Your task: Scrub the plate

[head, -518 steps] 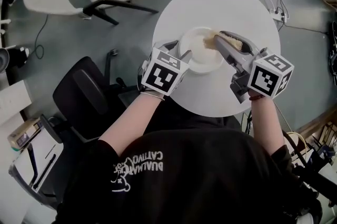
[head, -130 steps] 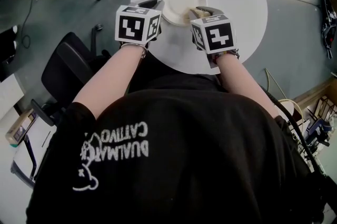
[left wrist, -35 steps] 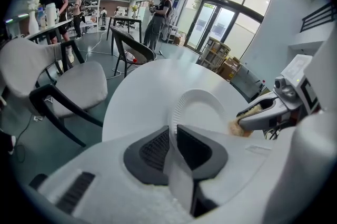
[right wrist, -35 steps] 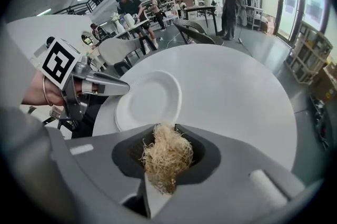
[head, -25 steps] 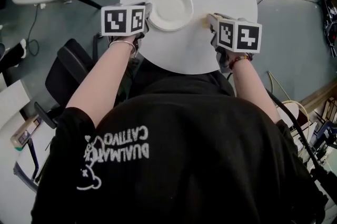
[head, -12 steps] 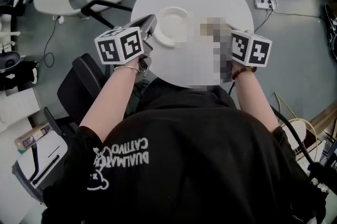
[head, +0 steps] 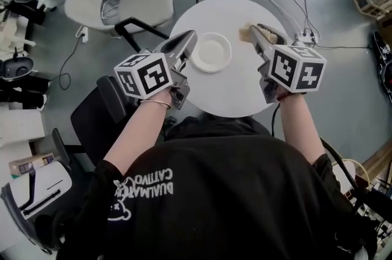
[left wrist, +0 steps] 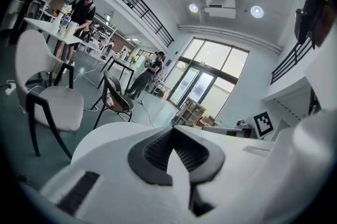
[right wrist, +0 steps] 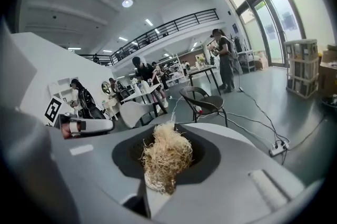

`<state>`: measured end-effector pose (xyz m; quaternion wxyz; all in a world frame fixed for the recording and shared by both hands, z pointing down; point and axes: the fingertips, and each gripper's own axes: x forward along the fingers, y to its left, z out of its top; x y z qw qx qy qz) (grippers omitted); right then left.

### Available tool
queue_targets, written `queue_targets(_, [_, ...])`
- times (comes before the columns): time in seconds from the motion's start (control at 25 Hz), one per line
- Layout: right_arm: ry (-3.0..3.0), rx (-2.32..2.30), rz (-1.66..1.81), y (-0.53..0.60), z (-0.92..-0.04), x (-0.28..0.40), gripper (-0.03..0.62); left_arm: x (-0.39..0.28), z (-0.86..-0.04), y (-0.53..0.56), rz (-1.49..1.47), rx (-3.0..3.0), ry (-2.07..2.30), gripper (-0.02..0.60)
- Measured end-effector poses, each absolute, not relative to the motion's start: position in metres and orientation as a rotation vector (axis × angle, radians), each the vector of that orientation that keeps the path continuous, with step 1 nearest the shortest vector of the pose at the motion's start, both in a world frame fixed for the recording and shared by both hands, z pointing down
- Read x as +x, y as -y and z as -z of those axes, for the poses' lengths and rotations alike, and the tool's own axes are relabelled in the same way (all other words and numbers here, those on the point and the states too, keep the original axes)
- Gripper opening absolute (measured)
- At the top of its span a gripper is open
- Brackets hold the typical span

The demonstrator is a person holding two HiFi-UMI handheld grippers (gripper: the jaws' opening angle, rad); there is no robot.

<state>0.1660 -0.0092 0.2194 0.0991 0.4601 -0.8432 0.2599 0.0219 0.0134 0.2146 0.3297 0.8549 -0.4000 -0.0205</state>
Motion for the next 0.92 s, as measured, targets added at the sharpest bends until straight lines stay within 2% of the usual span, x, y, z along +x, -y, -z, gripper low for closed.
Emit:
queue_targets(0.64, [2.552,1.435,-0.553,-0.125,-0.166,0.153,0.086,0.024,-0.165,-0.152,0.112,2.410,0.983,0.000])
queue_targets(0.92, [2.542,1.384,-0.576,-0.143,-0.166,0.143,0.086,0.021,-0.161,-0.166,0.105,2.379,0.996,0.000])
